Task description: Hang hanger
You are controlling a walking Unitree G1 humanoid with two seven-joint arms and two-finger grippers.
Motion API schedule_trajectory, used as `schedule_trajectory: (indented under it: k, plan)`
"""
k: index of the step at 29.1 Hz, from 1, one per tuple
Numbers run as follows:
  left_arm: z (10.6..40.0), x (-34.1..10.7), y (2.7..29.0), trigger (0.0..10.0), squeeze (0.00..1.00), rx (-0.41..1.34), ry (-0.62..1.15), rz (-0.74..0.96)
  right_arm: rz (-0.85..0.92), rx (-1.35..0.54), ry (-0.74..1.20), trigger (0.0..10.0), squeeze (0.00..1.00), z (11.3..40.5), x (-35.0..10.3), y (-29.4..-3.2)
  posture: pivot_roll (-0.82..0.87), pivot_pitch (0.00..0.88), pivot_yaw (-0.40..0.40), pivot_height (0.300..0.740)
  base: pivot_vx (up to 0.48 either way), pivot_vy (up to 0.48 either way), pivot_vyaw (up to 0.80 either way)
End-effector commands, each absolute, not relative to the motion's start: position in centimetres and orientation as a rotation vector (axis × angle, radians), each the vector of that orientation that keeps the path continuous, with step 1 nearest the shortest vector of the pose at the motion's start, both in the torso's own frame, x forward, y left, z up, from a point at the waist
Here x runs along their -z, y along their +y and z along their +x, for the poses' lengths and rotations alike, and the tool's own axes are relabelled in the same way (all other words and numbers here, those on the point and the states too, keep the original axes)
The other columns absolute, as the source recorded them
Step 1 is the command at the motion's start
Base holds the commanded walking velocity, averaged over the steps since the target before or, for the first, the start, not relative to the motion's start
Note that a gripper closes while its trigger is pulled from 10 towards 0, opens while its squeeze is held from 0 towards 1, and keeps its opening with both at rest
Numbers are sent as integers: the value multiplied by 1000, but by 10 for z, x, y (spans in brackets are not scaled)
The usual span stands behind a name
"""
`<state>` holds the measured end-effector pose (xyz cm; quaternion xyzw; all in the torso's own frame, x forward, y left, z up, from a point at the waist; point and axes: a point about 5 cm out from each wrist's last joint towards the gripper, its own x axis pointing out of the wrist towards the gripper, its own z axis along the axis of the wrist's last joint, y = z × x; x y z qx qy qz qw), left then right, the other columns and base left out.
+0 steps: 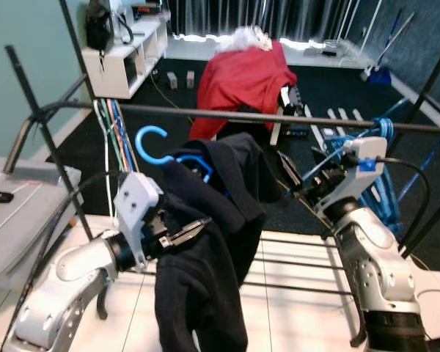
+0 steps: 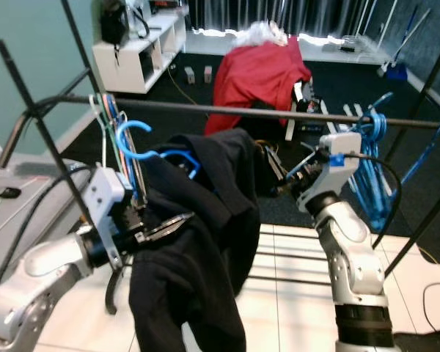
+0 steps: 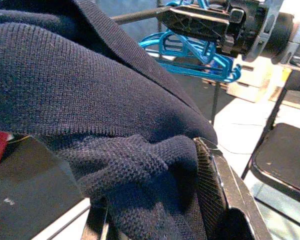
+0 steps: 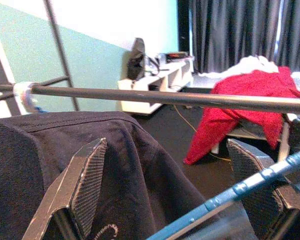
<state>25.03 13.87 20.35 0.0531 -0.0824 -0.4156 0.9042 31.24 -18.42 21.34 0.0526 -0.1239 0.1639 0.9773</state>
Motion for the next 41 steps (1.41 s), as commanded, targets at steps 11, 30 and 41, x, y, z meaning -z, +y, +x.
schedule_trajectory:
  k: [11,30,41]
  plan:
    - [256,-209,136,10000,0,836,-191,154,65,-256,-171,10000,0,314,-202,-190,-87,0,-26,740,-282,0,0]
    - [277,-193,138,10000,0,691,-126,217,-104,165,93,10000,0,312,-163,-249,-87,6,-9,740,0,0,0]
    - [282,-215,149,10000,0,661,-241,201,80,-359,-116,10000,0,310,-212,-205,-85,9,-10,740,0,0,0]
